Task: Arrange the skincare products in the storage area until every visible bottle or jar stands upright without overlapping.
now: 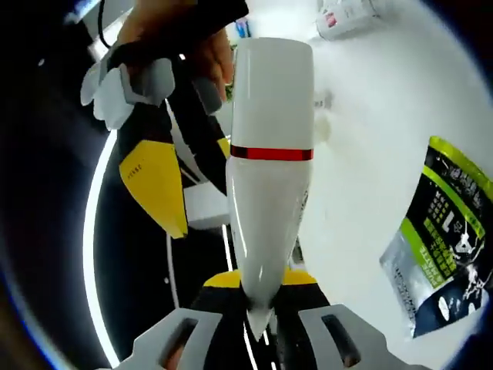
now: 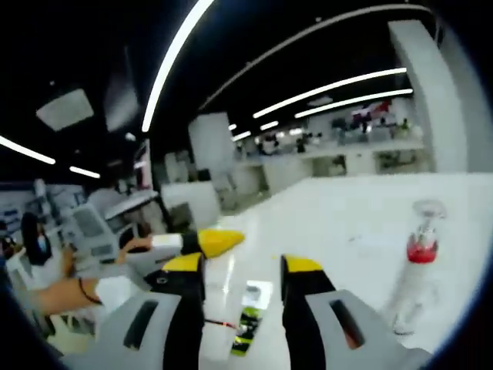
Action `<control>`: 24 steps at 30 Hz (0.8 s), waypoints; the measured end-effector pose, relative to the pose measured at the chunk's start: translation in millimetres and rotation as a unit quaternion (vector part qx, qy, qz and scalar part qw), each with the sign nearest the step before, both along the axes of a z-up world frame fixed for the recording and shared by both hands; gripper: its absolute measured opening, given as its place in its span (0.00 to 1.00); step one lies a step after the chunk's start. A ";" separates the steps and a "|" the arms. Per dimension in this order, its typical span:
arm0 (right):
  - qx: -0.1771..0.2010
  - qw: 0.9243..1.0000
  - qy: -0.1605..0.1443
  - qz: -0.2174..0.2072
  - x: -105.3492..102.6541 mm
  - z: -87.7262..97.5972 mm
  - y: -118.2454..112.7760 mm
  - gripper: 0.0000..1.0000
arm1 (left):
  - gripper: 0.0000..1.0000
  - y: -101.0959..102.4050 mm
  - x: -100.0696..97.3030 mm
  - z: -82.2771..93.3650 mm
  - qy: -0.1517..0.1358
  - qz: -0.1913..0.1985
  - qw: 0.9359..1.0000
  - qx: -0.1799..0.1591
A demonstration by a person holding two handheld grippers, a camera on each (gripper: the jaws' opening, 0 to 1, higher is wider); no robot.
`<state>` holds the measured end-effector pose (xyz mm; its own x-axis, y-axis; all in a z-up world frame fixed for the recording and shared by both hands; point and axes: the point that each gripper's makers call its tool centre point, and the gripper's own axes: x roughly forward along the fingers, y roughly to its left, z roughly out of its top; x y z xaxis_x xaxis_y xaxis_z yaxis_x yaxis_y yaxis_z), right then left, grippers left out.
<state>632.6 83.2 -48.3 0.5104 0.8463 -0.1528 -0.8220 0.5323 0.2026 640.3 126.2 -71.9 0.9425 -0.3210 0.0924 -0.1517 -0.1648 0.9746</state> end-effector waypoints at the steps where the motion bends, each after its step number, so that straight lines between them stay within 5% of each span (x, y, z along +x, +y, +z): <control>1: -0.001 1.000 0.004 0.007 0.3 -1.0 0.8 0.37 | 0.11 0.1 1.6 1.7 -0.002 -0.001 1.000 0.003; 7: 0.069 0.990 0.058 0.111 -29.8 -1.5 14.4 0.34 | 0.11 -10.9 -13.2 19.7 -0.068 -0.043 0.994 0.073; 9: 0.086 0.985 0.085 0.124 -33.9 -5.6 15.9 0.39 | 0.11 -10.7 -18.3 24.2 -0.076 -0.046 0.994 0.071; 14: 0.092 0.982 0.088 0.140 -33.0 -7.5 17.6 0.37 | 0.11 -18.8 -29.7 35.2 -0.108 -0.067 0.987 0.097; 17: 0.134 0.971 0.122 0.157 -39.2 -0.7 22.6 0.35 | 0.11 -22.5 -32.7 40.4 -0.114 -0.073 0.986 0.100; 24: 0.161 0.952 0.165 0.203 -54.5 5.6 27.2 0.26 | 0.12 -33.1 -48.6 46.4 -0.129 -0.101 0.981 0.102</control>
